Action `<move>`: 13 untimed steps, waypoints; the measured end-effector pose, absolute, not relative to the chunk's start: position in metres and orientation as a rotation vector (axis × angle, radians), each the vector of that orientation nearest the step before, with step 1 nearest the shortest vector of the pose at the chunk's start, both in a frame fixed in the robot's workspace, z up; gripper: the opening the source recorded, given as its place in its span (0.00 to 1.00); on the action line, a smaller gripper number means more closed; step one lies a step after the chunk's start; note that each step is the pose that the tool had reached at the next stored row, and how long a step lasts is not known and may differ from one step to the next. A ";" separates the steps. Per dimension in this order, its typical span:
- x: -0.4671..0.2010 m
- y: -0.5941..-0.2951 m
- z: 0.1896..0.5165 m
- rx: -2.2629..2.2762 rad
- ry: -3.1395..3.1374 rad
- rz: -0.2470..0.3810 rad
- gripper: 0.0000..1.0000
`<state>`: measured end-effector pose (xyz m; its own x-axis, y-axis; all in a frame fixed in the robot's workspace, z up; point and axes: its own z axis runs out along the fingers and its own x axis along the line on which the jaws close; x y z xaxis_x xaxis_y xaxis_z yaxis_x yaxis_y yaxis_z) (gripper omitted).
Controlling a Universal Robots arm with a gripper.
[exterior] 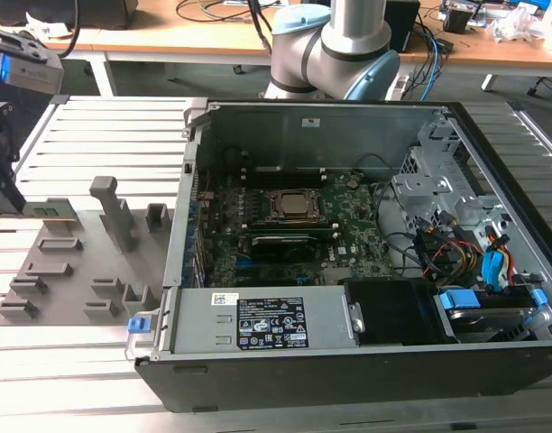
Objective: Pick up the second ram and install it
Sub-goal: 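Pick up the second ram and move it above second insertion slot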
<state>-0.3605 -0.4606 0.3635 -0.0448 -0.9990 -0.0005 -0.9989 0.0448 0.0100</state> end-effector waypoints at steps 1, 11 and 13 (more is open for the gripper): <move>-0.360 -0.461 0.365 2.167 -2.266 -0.012 0.13; -0.360 -0.461 0.380 2.167 -2.266 -0.012 0.13; -0.360 -0.461 0.384 2.167 -2.266 -0.012 0.13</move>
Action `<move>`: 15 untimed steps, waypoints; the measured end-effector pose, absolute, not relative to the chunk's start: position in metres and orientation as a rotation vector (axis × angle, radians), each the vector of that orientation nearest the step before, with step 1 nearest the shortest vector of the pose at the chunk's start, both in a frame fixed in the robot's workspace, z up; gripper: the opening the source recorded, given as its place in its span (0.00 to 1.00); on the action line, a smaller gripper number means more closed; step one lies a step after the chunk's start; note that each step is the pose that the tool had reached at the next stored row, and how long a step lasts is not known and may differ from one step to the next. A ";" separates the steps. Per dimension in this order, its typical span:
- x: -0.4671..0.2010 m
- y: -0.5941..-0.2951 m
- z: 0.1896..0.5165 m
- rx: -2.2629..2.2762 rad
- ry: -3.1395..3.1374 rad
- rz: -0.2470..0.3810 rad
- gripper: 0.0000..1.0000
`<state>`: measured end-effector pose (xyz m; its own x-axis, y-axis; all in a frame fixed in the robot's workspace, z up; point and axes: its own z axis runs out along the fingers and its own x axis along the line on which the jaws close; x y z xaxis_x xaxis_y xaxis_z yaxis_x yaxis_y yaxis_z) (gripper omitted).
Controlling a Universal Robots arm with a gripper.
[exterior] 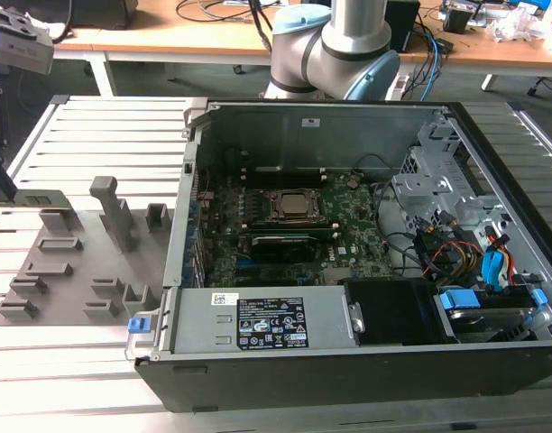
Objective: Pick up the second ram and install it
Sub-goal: 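Pick up the second ram and move it above second insertion slot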
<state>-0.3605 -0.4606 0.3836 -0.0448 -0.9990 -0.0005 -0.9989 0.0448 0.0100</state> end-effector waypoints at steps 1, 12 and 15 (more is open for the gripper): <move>-0.360 -0.461 0.386 2.166 -2.266 -0.012 0.13; -0.360 -0.461 0.410 2.167 -2.266 -0.012 0.13; -0.360 -0.461 0.417 2.167 -2.266 -0.012 0.13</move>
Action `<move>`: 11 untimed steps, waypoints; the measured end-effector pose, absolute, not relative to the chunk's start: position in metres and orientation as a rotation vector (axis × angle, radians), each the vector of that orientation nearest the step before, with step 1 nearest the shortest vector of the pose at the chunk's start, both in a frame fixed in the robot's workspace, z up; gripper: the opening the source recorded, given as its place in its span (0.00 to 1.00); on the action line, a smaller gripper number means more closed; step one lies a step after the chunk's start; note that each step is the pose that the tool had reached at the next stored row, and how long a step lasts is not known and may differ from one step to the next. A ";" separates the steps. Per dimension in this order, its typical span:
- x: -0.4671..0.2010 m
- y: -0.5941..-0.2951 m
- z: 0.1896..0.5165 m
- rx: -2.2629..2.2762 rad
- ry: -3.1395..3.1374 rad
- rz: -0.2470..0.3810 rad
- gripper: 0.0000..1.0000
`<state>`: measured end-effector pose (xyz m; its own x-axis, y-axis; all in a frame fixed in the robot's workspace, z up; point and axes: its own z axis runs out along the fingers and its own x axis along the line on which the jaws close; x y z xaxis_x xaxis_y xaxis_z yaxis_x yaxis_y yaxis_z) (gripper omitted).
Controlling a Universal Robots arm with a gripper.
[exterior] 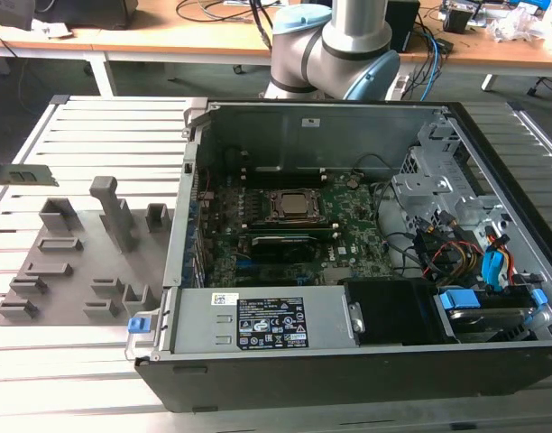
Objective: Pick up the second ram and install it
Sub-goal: 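Pick up the second ram and move it above second insertion slot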
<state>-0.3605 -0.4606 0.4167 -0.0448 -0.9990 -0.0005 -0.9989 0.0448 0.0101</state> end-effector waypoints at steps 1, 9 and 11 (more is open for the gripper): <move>-0.360 -0.461 0.418 2.167 -2.266 -0.012 0.13; -0.360 -0.461 0.435 2.167 -2.266 -0.012 0.13; -0.360 -0.461 0.440 2.167 -2.266 -0.012 0.13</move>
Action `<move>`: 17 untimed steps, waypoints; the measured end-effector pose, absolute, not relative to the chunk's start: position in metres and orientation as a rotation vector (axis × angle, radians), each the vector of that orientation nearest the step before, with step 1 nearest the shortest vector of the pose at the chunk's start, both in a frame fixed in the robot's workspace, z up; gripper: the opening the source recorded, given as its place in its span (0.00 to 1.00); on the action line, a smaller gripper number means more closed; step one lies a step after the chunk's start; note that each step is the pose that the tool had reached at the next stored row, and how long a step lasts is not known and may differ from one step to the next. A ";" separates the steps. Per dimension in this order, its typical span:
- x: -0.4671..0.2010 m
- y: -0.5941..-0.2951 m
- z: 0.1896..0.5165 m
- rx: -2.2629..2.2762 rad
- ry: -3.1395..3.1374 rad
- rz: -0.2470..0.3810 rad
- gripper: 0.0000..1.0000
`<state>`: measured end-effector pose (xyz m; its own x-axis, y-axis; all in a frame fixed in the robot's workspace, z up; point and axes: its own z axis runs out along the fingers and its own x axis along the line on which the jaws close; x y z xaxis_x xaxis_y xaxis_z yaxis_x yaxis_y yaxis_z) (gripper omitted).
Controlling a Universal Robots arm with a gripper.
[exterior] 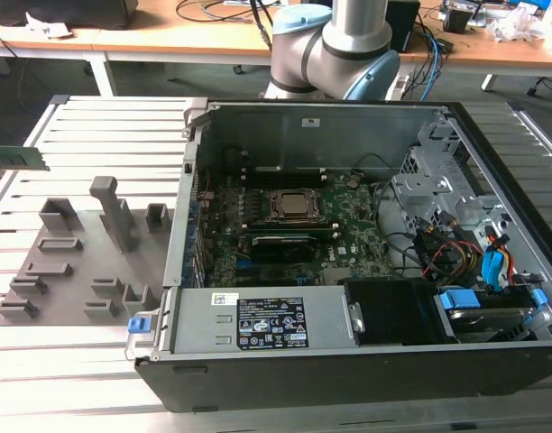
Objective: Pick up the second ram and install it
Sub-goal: 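Pick up the second ram and move it above second insertion slot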
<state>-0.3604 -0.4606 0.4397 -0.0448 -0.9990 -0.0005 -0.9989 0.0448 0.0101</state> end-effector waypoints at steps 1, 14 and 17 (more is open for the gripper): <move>-0.360 -0.461 0.443 2.167 -2.266 -0.012 0.13; -0.315 -0.460 0.447 2.166 -2.265 -0.014 0.13; -0.300 -0.460 0.447 2.166 -2.265 -0.015 0.13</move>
